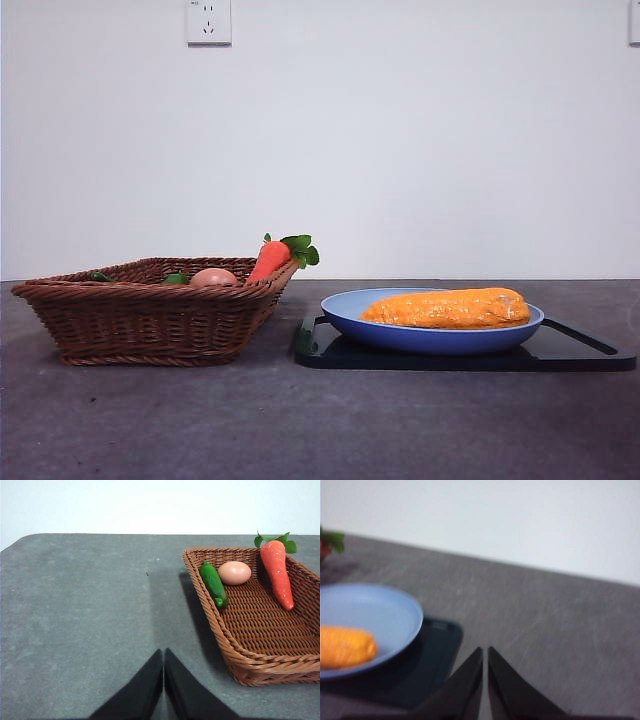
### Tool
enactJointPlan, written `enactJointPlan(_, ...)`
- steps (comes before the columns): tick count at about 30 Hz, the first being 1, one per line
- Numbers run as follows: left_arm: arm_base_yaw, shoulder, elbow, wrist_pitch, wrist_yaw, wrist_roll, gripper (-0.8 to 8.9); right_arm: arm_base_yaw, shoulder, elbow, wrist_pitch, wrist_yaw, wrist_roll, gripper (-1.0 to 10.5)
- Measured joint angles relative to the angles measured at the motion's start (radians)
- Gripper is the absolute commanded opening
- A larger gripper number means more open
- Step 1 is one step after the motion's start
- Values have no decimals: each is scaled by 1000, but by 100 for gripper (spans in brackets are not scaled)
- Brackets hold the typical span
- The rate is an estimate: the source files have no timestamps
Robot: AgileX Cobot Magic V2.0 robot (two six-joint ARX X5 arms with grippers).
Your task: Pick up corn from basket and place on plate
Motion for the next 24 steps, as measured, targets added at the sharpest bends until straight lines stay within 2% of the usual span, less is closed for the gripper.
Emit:
enactJointPlan(4, 0, 0, 0, 0, 0, 0, 8, 11, 0, 0, -68, 0, 0, 2)
enactJointPlan(24, 0, 0, 0, 0, 0, 0, 8, 16, 0, 0, -71, 0, 0, 2)
